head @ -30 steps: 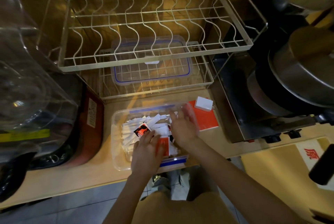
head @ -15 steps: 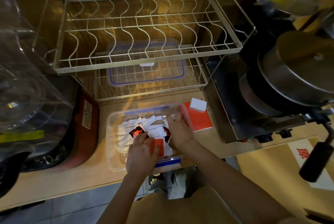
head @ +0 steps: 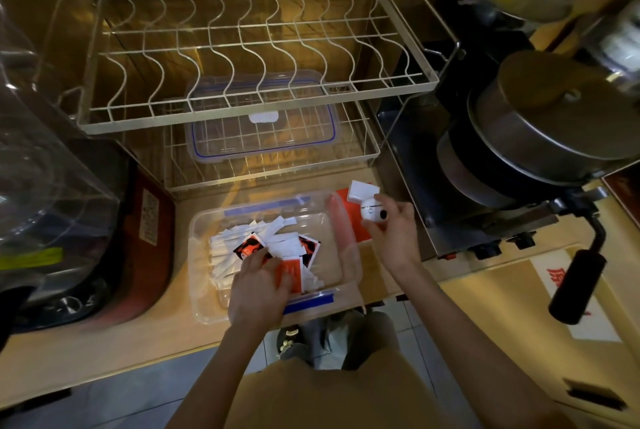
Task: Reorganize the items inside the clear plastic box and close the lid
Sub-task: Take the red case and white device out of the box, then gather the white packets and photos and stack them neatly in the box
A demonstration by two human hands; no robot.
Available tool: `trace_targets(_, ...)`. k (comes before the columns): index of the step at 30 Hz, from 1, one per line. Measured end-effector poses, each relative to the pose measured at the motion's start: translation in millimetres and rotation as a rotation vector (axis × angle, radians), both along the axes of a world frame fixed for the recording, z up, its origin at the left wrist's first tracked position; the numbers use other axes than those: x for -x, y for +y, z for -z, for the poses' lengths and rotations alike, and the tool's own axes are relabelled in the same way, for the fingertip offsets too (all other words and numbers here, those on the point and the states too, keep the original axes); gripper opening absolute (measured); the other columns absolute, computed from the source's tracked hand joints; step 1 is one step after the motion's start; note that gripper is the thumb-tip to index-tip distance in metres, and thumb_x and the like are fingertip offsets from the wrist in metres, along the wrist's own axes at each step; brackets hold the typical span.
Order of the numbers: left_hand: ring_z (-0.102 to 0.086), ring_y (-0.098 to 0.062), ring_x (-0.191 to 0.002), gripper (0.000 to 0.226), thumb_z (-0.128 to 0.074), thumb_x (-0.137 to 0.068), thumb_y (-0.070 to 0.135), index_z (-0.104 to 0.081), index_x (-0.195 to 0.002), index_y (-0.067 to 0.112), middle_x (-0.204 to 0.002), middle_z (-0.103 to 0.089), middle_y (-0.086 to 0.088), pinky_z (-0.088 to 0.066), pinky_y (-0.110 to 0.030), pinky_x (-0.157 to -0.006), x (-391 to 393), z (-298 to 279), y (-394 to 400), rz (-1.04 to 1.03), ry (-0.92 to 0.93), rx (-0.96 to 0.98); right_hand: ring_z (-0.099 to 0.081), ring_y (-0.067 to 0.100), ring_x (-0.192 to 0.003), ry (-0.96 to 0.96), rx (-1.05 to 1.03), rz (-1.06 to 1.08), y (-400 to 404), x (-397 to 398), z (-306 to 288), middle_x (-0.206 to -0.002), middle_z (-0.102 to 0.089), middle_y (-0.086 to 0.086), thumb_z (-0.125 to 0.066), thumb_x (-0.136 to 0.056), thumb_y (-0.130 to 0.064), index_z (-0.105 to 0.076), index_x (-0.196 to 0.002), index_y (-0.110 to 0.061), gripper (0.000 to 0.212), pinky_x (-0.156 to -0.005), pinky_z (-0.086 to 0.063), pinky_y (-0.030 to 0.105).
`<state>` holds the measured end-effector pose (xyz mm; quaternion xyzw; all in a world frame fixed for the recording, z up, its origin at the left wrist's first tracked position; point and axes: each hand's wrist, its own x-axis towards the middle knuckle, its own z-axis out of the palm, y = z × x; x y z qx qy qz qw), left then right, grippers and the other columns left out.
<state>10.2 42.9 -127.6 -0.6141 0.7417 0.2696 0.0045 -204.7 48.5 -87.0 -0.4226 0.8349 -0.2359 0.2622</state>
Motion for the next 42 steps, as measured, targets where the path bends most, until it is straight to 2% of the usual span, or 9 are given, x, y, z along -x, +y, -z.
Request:
trace_targets(6, -0.046, -0.022, -0.124, 0.055, -0.032, -0.080, 0.043, -0.059, -0.118, 0.016, -0.136, -0.051, -0.003, -0.042, -0.034, -0.095, -1.0, -2.5, 0.5, -0.033, 0.064, -0.046, -0.055, 0.028, -0.115, 0.025, -0.129, -0.071, -0.2, 5.6, 15.9, -0.132, -0.040, 0.009, -0.067, -0.083, -0.018, -0.044, -0.133, -0.025, 0.055, -0.099, -0.046, 0.038)
trace_targets(10, -0.058, -0.020, -0.104, 0.025, -0.050, -0.088, 0.024, -0.067, -0.104, 0.016, -0.120, -0.063, -0.003, -0.043, -0.028, -0.080, -0.3, -9.0, -0.4, -0.126, 0.233, -0.065, -0.053, 0.028, -0.119, 0.035, -0.149, -0.042, 0.1, 5.5, 17.0, -0.136, -0.039, 0.008, -0.069, -0.081, -0.023, -0.040, -0.134, -0.021, 0.060, -0.096, -0.048, 0.041)
trace_targets(14, -0.059, -0.014, -0.089, 0.020, -0.054, -0.088, 0.014, -0.070, -0.099, 0.010, -0.107, -0.071, -0.009, -0.041, -0.023, -0.078, -12.5, -12.8, -12.7, -0.367, 0.448, -0.085, -0.057, 0.025, -0.112, 0.202, -0.037, -0.066, 3.3, -3.7, 1.4, -0.130, -0.046, 0.006, -0.059, -0.088, -0.028, -0.047, -0.128, -0.018, 0.042, -0.088, -0.052, 0.039)
trace_targets(17, -0.065, -0.026, -0.091, 0.021, -0.059, -0.082, 0.010, -0.070, -0.100, 0.009, -0.106, -0.071, -0.014, -0.048, -0.030, -0.077, -24.6, -6.4, -25.5, -0.330, 0.339, 0.020, -0.060, 0.019, -0.099, 0.169, 0.114, -0.251, 2.0, -26.2, -9.1, -0.116, -0.057, 0.003, -0.051, -0.093, -0.029, -0.056, -0.116, -0.018, 0.026, -0.074, -0.048, 0.027)
trace_targets(20, -0.058, -0.032, -0.104, 0.031, -0.065, -0.079, 0.015, -0.064, -0.110, 0.009, -0.117, -0.063, -0.017, -0.047, -0.037, -0.087, -26.9, 0.5, -34.1, -0.280, 0.219, 0.054, -0.057, 0.012, -0.081, 0.060, 0.004, -0.466, -5.2, -52.4, -0.8, -0.100, -0.064, 0.002, -0.054, -0.092, -0.021, -0.060, -0.102, -0.016, 0.013, -0.063, -0.039, 0.018)
trace_targets(28, -0.037, -0.030, -0.127, 0.059, -0.061, -0.083, 0.036, -0.042, -0.132, 0.012, -0.138, -0.040, -0.014, -0.040, -0.040, -0.102, -16.0, 16.4, -44.1, -0.155, -0.150, -0.023, -0.061, 0.020, -0.097, 0.048, -0.326, -0.644, -17.0, -83.6, 44.6, -0.110, -0.065, 0.007, -0.070, -0.078, -0.036, -0.057, -0.111, -0.013, 0.043, -0.085, -0.053, 0.035)
trace_targets(32, -0.038, -0.030, -0.125, 0.056, -0.064, -0.081, 0.035, -0.045, -0.129, 0.014, -0.135, -0.042, -0.013, -0.042, -0.042, -0.100, -15.6, 16.8, -44.5, -0.182, -0.147, 0.000, -0.059, 0.022, -0.102, 0.151, -0.343, -0.700, -23.1, -86.1, 42.5, -0.113, -0.062, 0.007, -0.071, -0.076, -0.040, -0.055, -0.113, -0.011, 0.050, -0.079, -0.044, 0.029)
trace_targets(36, -0.037, -0.030, -0.127, 0.063, -0.068, -0.078, 0.034, -0.041, -0.131, 0.015, -0.135, -0.043, -0.014, -0.041, -0.041, -0.099, -18.7, 19.2, -41.9, -0.243, -0.100, 0.004, -0.060, 0.020, -0.105, 0.104, -0.296, -0.648, -19.8, -85.4, 46.4, -0.116, -0.064, 0.004, -0.073, -0.075, -0.036, -0.056, -0.118, -0.015, 0.051, -0.085, -0.048, 0.030)
trace_targets(42, -0.043, -0.032, -0.123, 0.056, -0.067, -0.080, 0.025, -0.044, -0.132, 0.019, -0.135, -0.044, -0.015, -0.040, -0.039, -0.099, -22.1, 18.0, -42.7, -0.210, -0.020, 0.041, -0.065, 0.019, -0.093, -0.166, -0.215, -0.540, -14.8, -78.2, 43.4, -0.102, -0.070, 0.008, -0.069, -0.082, -0.021, -0.064, -0.100, -0.012, 0.021, -0.081, -0.053, 0.031)
